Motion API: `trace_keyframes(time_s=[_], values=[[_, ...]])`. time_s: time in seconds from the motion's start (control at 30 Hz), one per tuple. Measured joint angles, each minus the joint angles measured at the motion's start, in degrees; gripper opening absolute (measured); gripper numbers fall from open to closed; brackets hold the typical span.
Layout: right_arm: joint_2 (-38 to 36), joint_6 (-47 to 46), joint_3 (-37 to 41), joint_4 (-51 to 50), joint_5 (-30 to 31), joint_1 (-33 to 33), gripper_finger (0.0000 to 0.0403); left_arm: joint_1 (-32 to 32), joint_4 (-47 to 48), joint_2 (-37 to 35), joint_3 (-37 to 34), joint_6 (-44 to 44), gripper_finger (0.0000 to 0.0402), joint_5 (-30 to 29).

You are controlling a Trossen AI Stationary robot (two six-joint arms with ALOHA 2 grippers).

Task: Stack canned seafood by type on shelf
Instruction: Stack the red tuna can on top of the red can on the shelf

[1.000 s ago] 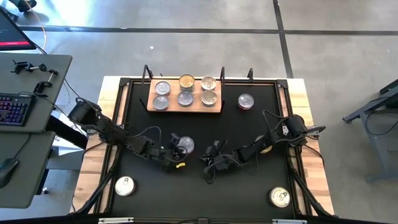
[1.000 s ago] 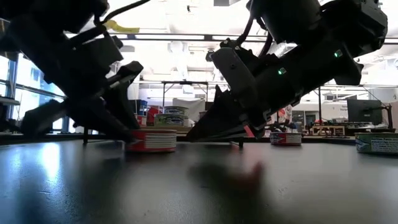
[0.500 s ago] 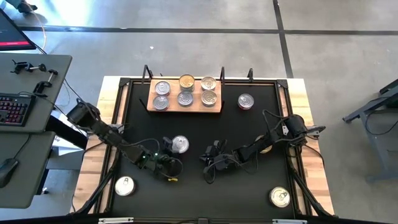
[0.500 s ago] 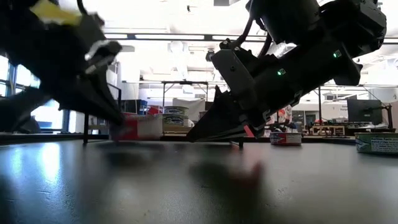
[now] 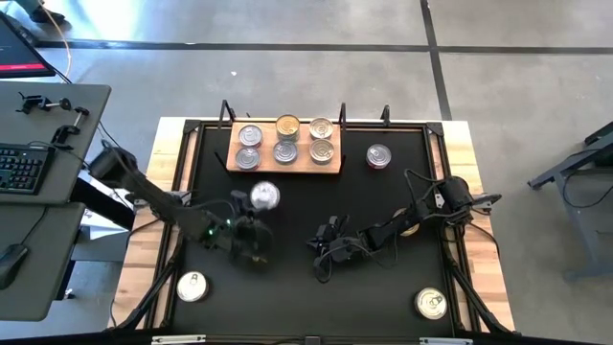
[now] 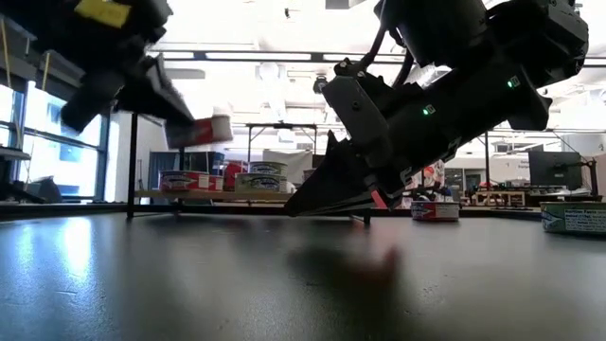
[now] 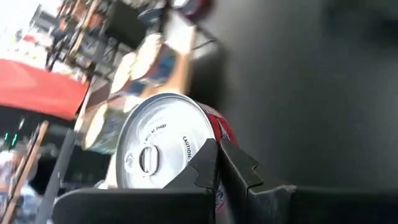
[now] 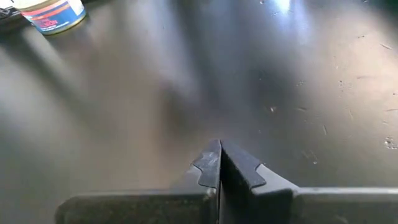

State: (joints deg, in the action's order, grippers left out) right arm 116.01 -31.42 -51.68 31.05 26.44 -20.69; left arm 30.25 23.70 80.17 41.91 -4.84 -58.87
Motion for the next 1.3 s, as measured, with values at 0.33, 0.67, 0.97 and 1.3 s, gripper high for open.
trace_keyframes(time_s=[0.33, 0.67, 0.97, 1.3], values=[[0.00, 1.98, 0.00, 0.04, 0.00, 0.15, 0.0000, -25.07, 0.52, -12.31, 5.98, 18.28, 0.0000, 11.78], [-0.02, 1.94, 0.00, 0.04, 0.00, 0.39, 0.0000, -52.34, 0.67, -9.39, 7.69, 24.75, 0.0000, 29.02], [-0.02, 2.56, 0.00, 0.04, 0.00, 0.34, 0.0000, -60.61, -1.45, -2.23, 6.75, 25.36, 0.0000, 30.12], [-0.02, 2.56, 0.00, 0.04, 0.00, 0.33, 0.0000, -61.86, -1.72, 0.08, 6.75, 23.52, 0.0003, 30.66]])
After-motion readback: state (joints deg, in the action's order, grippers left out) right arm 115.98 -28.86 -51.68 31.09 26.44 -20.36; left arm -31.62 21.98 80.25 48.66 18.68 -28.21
